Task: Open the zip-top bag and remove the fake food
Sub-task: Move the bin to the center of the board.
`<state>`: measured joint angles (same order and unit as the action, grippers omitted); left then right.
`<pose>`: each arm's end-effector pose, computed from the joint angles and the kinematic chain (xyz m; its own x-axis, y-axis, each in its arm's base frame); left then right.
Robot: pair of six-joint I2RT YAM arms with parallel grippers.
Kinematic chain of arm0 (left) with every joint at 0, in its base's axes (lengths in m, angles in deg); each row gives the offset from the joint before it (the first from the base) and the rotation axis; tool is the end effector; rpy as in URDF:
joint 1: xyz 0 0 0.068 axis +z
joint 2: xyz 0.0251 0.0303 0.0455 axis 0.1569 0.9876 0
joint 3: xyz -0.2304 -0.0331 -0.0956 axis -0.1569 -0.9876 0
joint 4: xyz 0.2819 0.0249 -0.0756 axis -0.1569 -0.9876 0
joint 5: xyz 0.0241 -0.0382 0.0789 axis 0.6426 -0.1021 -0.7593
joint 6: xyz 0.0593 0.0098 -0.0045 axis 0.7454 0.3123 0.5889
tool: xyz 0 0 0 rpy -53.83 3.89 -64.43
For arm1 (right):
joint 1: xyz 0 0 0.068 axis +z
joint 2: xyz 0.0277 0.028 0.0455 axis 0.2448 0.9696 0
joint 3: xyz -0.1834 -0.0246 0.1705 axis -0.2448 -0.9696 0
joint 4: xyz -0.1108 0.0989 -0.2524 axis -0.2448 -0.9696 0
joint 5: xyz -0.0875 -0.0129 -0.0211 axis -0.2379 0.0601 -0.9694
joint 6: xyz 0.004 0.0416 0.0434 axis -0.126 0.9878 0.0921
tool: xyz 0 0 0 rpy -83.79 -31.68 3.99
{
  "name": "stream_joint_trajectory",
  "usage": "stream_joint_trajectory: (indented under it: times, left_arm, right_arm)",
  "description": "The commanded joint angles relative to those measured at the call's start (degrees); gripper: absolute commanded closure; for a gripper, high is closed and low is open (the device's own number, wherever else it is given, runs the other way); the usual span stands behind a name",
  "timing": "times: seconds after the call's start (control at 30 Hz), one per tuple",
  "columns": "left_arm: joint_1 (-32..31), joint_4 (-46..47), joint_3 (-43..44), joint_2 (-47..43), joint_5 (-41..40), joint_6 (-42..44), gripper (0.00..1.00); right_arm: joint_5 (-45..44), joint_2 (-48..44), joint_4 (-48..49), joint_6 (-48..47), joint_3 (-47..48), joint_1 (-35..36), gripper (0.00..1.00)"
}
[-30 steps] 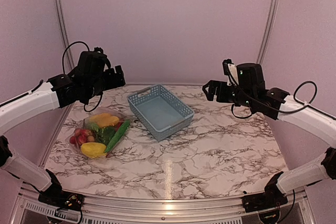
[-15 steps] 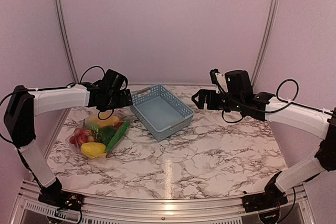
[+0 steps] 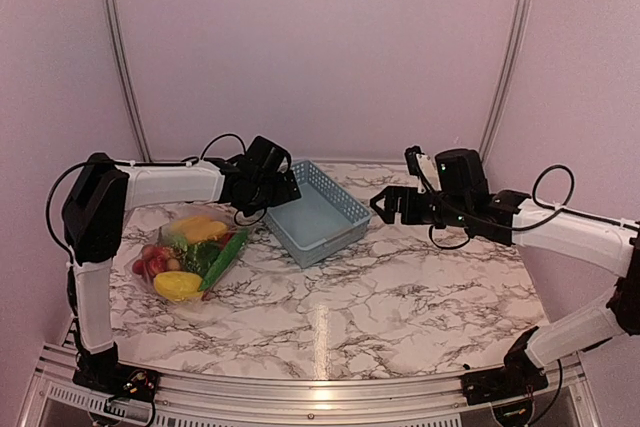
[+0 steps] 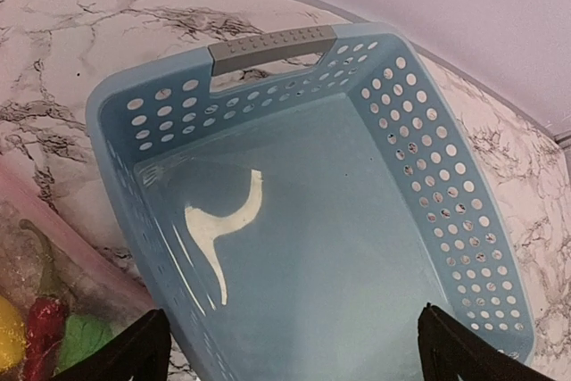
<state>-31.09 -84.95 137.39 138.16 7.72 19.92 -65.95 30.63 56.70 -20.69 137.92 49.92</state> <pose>0.3738 -0.2976 0.1712 -0.7031 -0.2933 -0.6478 -0.0660 0.9340 -0.3512 0.2763 0.2008 0.2374 -0.6224 0.0581 -0.7805 -0.3868 0.8441 0.3713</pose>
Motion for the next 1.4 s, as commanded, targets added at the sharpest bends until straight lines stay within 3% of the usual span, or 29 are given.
stream_joint_trajectory:
  times: [0.0, 0.37, 0.53, 0.77, 0.93, 1.37]
  left_arm:
    - [-1.3, -1.7, 6.0, 5.1, 1.6, -3.7, 0.01]
    - [-3.7, -5.0, 17.1, 9.6, 0.1, -5.2, 0.01]
    - [-2.8, -6.4, 14.1, 5.1, -4.7, -5.2, 0.01]
    - [0.4, -6.7, 5.5, 0.8, -4.7, -6.8, 0.01]
    - [0.0, -2.5, 4.5, 3.5, -0.5, -7.1, 0.01]
    - [-2.9, 3.8, 16.2, 14.5, 9.3, -7.5, 0.01]
  right_arm:
    - [-1.6, -4.4, -1.0, 1.0, -1.5, -0.9, 0.01]
    - [1.9, -8.3, -2.9, -0.8, -3.0, -4.2, 0.02]
    - [4.2, -7.8, -4.1, -1.2, -1.5, -4.5, 0.01]
    - [5.2, -9.3, -4.7, -0.9, -2.8, -4.5, 0.01]
    - [4.4, -10.0, -4.7, -0.9, -3.1, -4.4, 0.01]
    - [2.7, -7.7, -5.9, -2.7, 0.5, -5.0, 0.01]
